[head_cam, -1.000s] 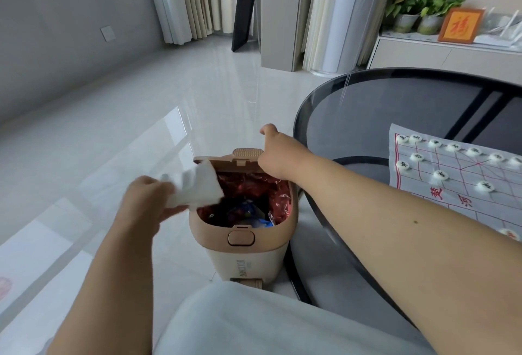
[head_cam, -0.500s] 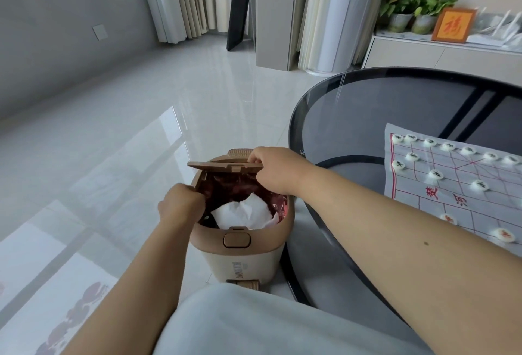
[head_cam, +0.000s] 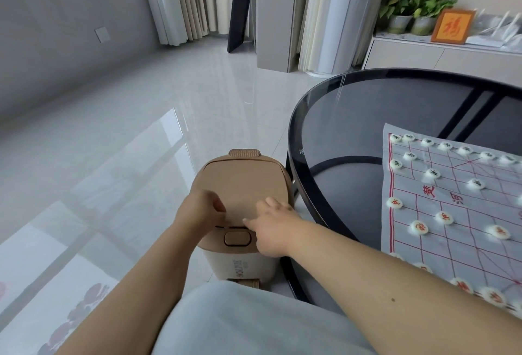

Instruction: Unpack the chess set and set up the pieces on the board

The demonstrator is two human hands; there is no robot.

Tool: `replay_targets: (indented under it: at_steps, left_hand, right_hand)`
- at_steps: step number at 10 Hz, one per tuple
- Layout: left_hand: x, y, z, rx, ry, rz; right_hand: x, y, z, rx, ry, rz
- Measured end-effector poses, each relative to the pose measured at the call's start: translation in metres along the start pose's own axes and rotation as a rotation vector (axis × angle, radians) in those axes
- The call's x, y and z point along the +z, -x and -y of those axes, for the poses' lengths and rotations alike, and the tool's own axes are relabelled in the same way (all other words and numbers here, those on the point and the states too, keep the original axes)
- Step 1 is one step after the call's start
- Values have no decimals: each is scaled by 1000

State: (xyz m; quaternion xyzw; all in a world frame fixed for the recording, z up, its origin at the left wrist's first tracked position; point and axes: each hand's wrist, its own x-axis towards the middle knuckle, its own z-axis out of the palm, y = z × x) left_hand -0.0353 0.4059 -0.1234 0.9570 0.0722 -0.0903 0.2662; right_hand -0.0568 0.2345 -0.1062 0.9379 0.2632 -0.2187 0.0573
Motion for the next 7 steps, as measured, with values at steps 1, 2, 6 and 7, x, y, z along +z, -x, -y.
replay_targets:
  at_steps: [1,2,6,7]
  left_hand:
    - [6,-5,0,-25,-42,41]
    - [8,-12,2,-43,-53,56]
    - [11,-28,-1,-84,-179,120]
    - [12,-34,-6,-96,-274,165]
  right_hand:
    - [1,-3,1,27,1,44]
    - [-2,-4,1,42,11,71]
    - [-22,-2,9,107,-134,137]
    - [-42,16,7,98,-363,-149]
